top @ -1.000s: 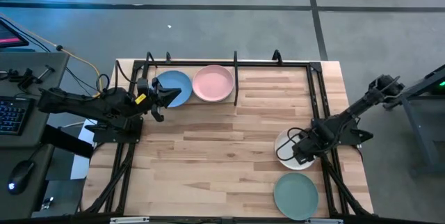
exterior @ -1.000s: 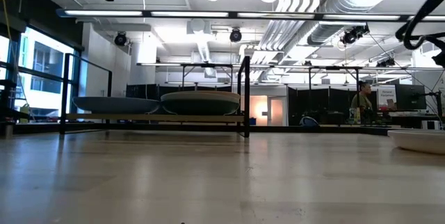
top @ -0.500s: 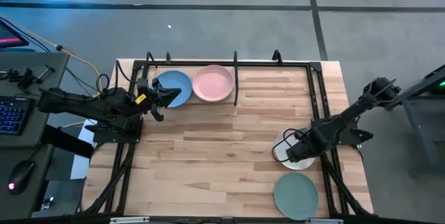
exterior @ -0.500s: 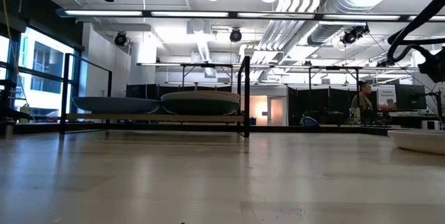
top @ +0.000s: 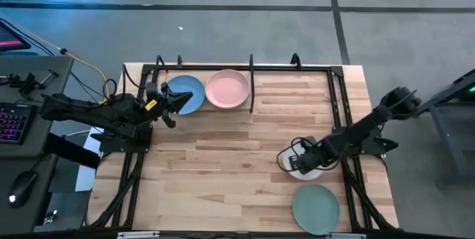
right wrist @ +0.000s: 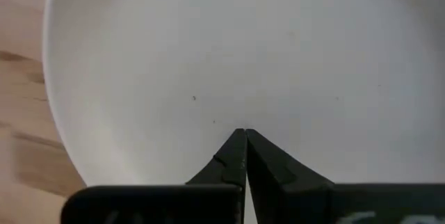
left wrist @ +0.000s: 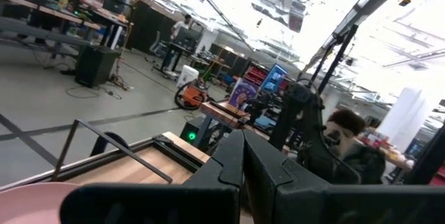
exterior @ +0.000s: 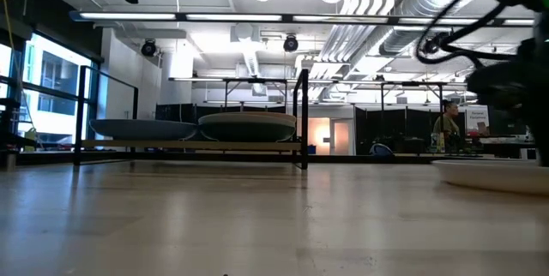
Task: Place and stack plates onto a shelf
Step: Stack the white plate on top of the blue plate
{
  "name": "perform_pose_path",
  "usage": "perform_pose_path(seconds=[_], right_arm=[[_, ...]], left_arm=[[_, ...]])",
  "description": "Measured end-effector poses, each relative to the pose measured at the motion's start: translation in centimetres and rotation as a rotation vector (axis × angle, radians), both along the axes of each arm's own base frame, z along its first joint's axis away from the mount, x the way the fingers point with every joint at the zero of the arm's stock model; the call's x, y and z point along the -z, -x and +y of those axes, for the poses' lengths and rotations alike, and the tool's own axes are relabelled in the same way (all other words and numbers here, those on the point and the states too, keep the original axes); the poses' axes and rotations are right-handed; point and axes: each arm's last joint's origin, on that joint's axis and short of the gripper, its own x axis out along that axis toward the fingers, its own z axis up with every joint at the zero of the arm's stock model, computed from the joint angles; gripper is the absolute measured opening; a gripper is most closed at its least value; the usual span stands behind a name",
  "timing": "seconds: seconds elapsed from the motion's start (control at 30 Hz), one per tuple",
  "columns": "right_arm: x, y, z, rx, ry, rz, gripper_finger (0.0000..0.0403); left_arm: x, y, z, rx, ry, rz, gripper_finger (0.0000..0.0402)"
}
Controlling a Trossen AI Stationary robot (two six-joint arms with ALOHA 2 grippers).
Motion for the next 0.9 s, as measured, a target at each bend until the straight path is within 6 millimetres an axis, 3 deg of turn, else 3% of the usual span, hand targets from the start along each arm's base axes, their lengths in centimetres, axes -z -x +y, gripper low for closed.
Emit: perform_pose_path(seconds=[0.43, 0.57, 0.67, 0.77, 0.9], right_arm=[[1.2, -6.3, -1.2, -0.17, 0.03, -0.25, 0.0], [0.3, -8.4, -1.8, -0.3, 0.094, -0.295, 0.0], [-2.0, -9.6, -2.1, -0.393, 0.135, -0.363, 0.0], [-4.2, -9.5, -2.3, -0.461, 0.188, -0.375, 0.0], [-5.8, -7.0, -2.8, -0.436, 0.203, -0.295, 0.0]], left_arm=[[0.0, 0.1, 0.1, -0.053, 0.008, 0.001, 0.0], [0.0, 0.1, 0.2, -0.061, 0.011, 0.001, 0.0], [0.0, 0.1, 0.2, -0.064, 0.011, 0.0, 0.0], [0.0, 0.1, 0.2, -0.064, 0.011, 0.0, 0.0], [0.0, 0.1, 0.2, -0.062, 0.019, -0.004, 0.0]])
